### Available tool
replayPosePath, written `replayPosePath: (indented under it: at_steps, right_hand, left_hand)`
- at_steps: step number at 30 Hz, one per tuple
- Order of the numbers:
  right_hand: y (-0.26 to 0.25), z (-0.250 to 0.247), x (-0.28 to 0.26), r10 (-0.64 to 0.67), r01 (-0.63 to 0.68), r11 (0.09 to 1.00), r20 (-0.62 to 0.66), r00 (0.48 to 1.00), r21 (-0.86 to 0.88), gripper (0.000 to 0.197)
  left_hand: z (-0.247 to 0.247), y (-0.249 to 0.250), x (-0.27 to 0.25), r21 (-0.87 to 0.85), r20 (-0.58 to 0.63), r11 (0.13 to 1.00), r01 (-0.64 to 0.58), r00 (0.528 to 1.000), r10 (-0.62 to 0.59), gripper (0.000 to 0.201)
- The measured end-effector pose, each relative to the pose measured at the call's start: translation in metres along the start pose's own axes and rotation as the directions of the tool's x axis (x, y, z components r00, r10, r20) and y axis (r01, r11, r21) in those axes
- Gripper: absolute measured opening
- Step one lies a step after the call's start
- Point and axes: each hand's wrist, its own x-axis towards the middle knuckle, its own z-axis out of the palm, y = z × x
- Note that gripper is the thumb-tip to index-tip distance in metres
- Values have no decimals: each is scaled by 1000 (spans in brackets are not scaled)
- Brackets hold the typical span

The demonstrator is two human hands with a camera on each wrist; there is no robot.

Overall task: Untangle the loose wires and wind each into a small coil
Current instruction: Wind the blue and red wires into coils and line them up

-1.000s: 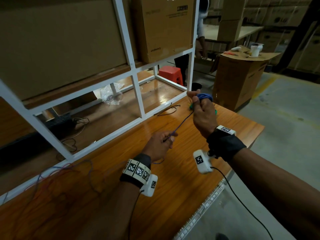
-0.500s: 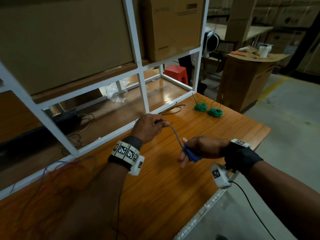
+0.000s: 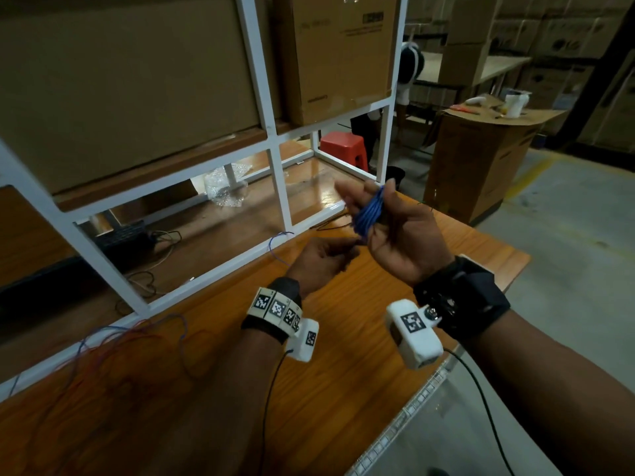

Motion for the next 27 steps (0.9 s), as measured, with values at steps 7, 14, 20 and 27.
replayPosePath:
  at_steps: [7, 14, 20, 27]
  right_hand:
    - [2, -53, 20, -566, 38, 577, -366, 738, -816, 39]
    - [13, -83, -2, -134, -357, -42, -348, 928, -933, 40]
    - [29, -67, -23, 306, -383, 193, -315, 899, -904, 43]
    - [41, -41, -15, 502, -390, 477, -120, 857, -788, 42]
  left_hand:
    - [-4, -25, -21, 434, 16, 897, 85, 995, -102, 25]
    - [-42, -11, -29, 576, -127, 817, 41, 991, 40, 17]
    - [-67, 8, -15, 585, -124, 808, -64, 978, 168, 10]
    - [-68, 26, 15, 397, -91, 910, -119, 982, 168, 16]
